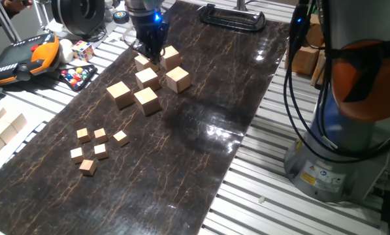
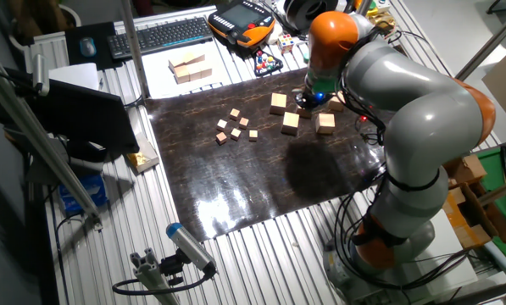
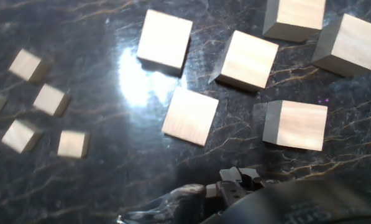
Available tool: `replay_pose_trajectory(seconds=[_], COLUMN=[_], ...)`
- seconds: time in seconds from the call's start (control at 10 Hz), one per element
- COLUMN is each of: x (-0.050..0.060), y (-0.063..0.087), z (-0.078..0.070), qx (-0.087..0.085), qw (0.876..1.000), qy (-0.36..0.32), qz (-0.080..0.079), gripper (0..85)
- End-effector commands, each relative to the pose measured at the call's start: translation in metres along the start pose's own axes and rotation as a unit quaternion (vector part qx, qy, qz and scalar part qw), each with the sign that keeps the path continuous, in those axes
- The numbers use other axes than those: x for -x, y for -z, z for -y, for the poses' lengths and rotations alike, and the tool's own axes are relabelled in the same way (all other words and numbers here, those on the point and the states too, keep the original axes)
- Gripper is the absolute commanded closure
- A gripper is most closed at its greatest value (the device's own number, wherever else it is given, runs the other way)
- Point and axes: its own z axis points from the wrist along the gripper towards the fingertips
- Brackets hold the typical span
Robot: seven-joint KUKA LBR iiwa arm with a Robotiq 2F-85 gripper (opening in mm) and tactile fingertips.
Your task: Stack the blocks into a pyramid shape
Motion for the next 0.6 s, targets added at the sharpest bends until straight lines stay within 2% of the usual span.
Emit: replay_pose_trajectory(seconds=[0.0, 0.2, 0.5], x=[0.003, 0.01, 0.013], y=[-0.004, -0.019, -0.032], z=[0.0, 0.001, 0.01], qx=[-0.002, -0.004, 0.009], qw=[1.0, 1.0, 0.998], qy=[-0.007, -0.029, -0.06], qz=[0.0, 0.006, 0.008], gripper=[84.3, 84.3, 84.3])
